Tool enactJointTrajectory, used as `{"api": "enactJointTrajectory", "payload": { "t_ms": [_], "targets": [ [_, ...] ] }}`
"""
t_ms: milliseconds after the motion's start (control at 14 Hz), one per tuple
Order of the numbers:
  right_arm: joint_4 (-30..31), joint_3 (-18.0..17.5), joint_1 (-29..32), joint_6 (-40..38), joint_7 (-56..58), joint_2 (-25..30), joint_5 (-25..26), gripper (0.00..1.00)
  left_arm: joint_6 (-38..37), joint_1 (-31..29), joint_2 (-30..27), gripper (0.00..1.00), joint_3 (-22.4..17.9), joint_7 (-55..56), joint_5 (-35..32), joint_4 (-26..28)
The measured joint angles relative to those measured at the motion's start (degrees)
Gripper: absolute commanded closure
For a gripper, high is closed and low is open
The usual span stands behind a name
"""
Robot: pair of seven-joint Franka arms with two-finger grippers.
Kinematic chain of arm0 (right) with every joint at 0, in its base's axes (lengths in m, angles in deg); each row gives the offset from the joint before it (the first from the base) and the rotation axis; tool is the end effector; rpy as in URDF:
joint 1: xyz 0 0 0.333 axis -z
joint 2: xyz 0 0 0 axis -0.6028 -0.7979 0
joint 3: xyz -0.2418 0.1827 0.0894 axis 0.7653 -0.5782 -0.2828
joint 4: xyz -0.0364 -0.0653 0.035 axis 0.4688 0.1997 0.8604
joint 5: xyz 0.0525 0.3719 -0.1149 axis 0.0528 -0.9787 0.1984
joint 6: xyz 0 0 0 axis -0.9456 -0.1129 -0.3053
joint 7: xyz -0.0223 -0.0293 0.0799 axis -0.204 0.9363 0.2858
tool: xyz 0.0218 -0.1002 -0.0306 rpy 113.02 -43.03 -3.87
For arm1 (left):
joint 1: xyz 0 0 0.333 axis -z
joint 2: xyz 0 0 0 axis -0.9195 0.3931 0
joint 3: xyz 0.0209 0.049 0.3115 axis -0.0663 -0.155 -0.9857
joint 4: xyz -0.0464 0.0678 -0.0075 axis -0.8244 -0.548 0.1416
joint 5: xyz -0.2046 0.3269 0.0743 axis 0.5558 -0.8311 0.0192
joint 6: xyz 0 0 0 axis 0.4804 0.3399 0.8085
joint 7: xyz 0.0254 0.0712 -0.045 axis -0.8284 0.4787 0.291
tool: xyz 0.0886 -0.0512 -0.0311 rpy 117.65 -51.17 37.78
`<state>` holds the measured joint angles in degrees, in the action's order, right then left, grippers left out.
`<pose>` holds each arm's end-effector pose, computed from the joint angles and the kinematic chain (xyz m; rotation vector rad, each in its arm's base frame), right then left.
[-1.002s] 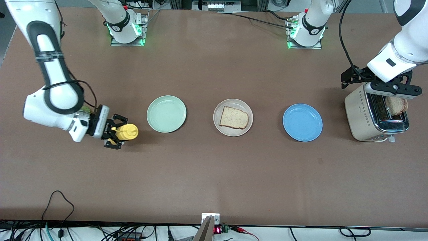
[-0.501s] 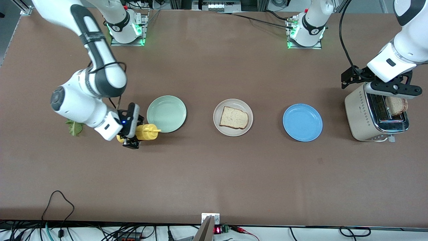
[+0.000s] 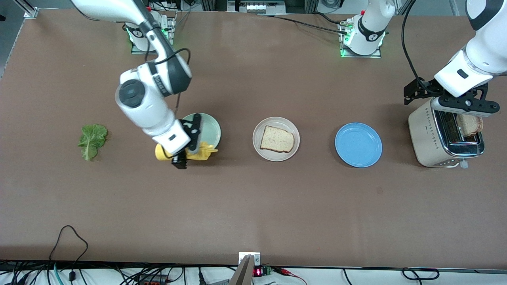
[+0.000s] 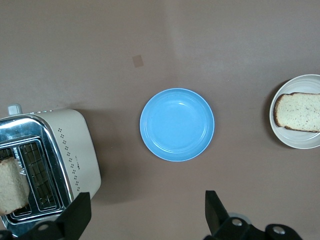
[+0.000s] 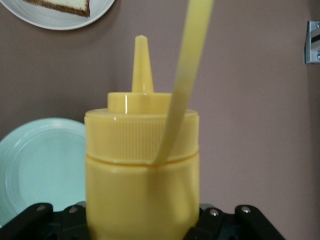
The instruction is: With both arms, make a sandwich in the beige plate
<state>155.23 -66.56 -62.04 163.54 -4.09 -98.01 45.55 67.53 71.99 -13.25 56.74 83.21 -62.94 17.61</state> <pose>0.6033 0.3129 0.3583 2.2065 2.1280 0.2801 0.5399 -0.0432 0.5607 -3.1188 0.2318 0.0228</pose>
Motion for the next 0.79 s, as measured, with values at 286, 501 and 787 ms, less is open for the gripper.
{"api": "enactJointTrajectory", "payload": {
  "t_ms": [286, 501, 787],
  "targets": [
    [-2.4, 0.0, -6.9, -5.7, -14.3, -0.5, 13.6, 0.71, 0.0, 0.0, 0.1, 0.00, 0.0, 0.0, 0.0, 0.0],
    [-6.2, 0.0, -12.1, -12.1, -22.8, -3.1, 21.8, 0.71, 0.0, 0.0, 0.1, 0.00, 0.1, 0.0, 0.0, 0.0],
    [-12.2, 0.1, -18.2, -18.2, -31.6, -8.8, 29.3, 0.71, 0.0, 0.0, 0.1, 0.00, 0.1, 0.0, 0.0, 0.0]
  ]
}}
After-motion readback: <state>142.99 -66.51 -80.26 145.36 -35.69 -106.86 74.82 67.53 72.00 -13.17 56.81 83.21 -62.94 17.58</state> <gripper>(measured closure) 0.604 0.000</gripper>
